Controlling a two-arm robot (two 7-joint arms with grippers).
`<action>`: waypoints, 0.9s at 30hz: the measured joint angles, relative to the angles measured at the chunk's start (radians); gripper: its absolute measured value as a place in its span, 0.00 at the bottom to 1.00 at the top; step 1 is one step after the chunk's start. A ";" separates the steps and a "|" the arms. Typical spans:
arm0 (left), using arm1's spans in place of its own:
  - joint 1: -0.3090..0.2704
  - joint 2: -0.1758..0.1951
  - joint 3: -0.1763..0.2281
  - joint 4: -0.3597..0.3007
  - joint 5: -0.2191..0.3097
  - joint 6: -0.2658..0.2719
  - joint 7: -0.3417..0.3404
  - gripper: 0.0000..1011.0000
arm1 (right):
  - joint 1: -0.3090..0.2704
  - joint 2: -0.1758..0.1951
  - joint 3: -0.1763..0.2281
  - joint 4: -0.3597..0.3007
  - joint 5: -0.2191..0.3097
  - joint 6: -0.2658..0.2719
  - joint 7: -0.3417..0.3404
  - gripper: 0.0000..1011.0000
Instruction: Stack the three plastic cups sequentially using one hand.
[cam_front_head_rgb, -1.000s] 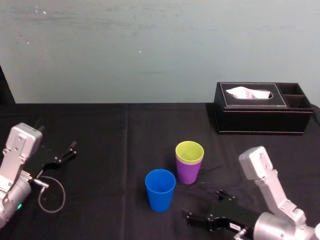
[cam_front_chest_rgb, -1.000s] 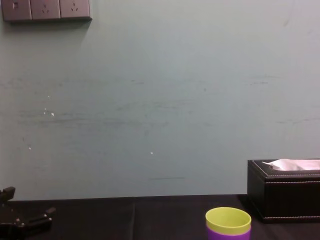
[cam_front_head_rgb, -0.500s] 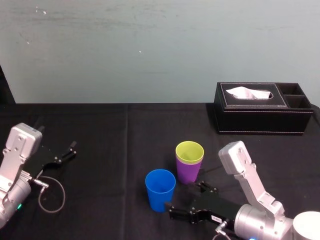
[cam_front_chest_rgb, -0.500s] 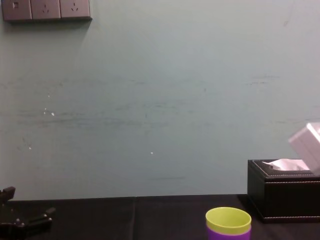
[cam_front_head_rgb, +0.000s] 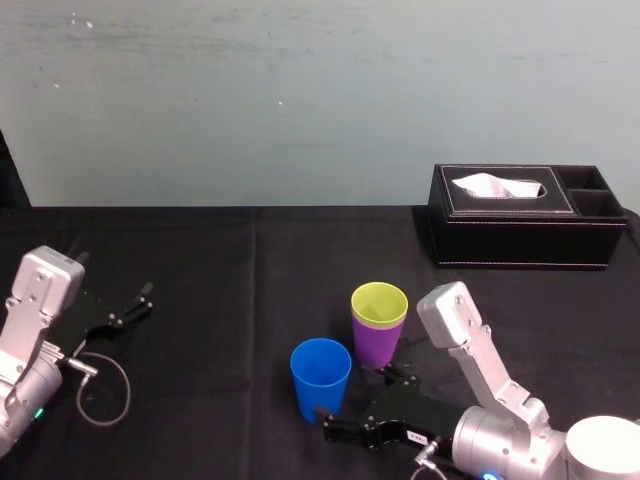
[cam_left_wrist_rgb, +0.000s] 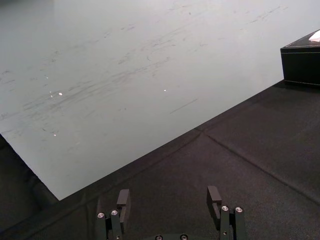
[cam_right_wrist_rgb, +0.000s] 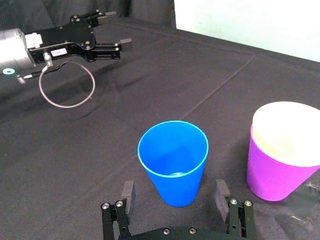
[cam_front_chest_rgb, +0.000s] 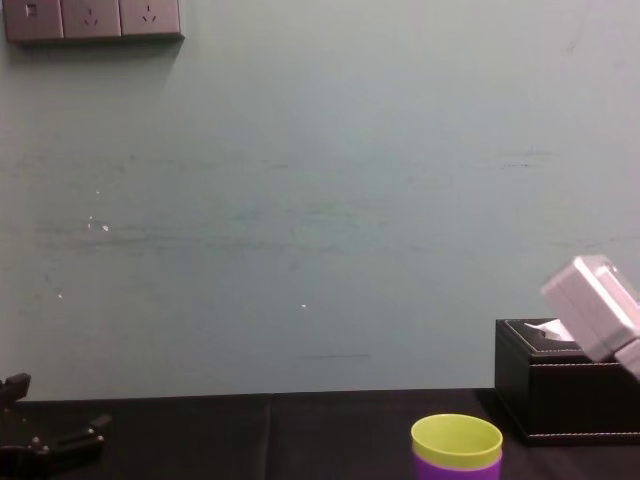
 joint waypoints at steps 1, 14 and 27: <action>0.000 0.000 0.000 0.000 0.000 0.000 0.000 0.99 | 0.002 0.000 -0.001 0.002 -0.001 0.000 0.001 0.99; 0.000 0.000 0.000 0.000 0.000 0.000 0.000 0.99 | 0.042 -0.026 -0.018 0.056 -0.012 -0.004 0.007 0.99; 0.000 0.000 0.000 0.000 0.000 0.000 0.000 0.99 | 0.079 -0.047 -0.040 0.095 -0.041 -0.011 0.018 0.99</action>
